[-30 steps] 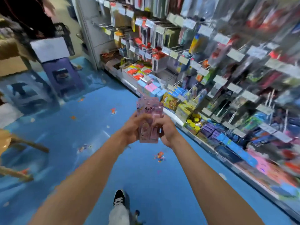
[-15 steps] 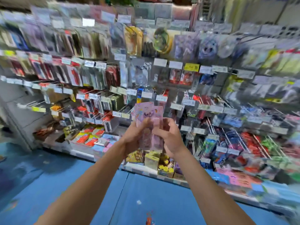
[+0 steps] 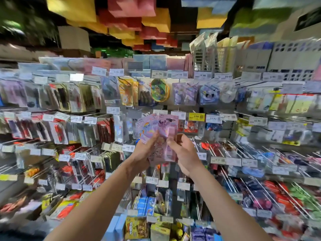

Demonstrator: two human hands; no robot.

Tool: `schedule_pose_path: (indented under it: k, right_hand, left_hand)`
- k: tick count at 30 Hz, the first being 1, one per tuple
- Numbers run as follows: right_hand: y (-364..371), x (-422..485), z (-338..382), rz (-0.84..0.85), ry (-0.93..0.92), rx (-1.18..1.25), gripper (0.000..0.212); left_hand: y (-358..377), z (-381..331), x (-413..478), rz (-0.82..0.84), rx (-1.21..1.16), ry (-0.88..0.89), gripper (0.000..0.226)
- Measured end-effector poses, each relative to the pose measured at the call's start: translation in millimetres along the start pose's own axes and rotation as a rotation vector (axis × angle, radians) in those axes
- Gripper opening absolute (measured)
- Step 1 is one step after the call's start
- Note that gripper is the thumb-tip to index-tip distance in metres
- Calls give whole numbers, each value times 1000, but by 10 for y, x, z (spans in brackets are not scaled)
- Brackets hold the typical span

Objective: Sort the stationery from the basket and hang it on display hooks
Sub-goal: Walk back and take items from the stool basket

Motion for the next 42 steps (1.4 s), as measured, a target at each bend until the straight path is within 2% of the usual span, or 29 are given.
schedule_pose_path:
  k: [4,7,10,13,19,22,27,31,34,37,42]
  right_hand:
    - [-2,416,-45,10,-17,-5,21]
    - [29,675,-118,-6,-16,-3,19]
    - [7,909,-168,-53,-24,-15,13]
    - [-29,1137,-154,-85,-24,-18,13]
    - [-500,1421,-22,-283,-39,-61,12]
    - [-834,1542,128,-378,-49,-99,19]
    - [-1209,1858,462,-464,-68,-159,7]
    - [-1381,2150,605,-458,-59,-201,4]
    - [-1462,2309,624,-428,-44,-223,9]
    - [-1488,2432,652,-387,-49,-208,11]
    - [-1535,2640,701,-324,-106,-224,7]
  left_hand:
    - [-104,-67,380,-21,-21,50,83]
    - [-228,-51,675,10,-5,57,76]
    - [-304,-105,927,43,-24,96,53]
    - [-361,-199,1225,109,23,115,46]
    - [-318,-487,1697,195,-11,204,39]
    - [-157,-562,1821,270,-13,204,39]
    - [62,-535,2030,274,33,182,41]
    - [260,-486,2110,283,72,213,40]
    - [393,-473,2160,284,98,244,30]
    - [475,-418,2243,259,93,223,39]
    - [595,-383,2357,208,107,203,35]
Point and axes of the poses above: each hand's wrist, its own x-axis towards the middle knuckle, its own y-axis out of the palm, z = x × y, the point moved 8 cm from there along x, towards the middle knuckle, and after that the axes turned 2 degrees about -x, right-handed, at the moved point
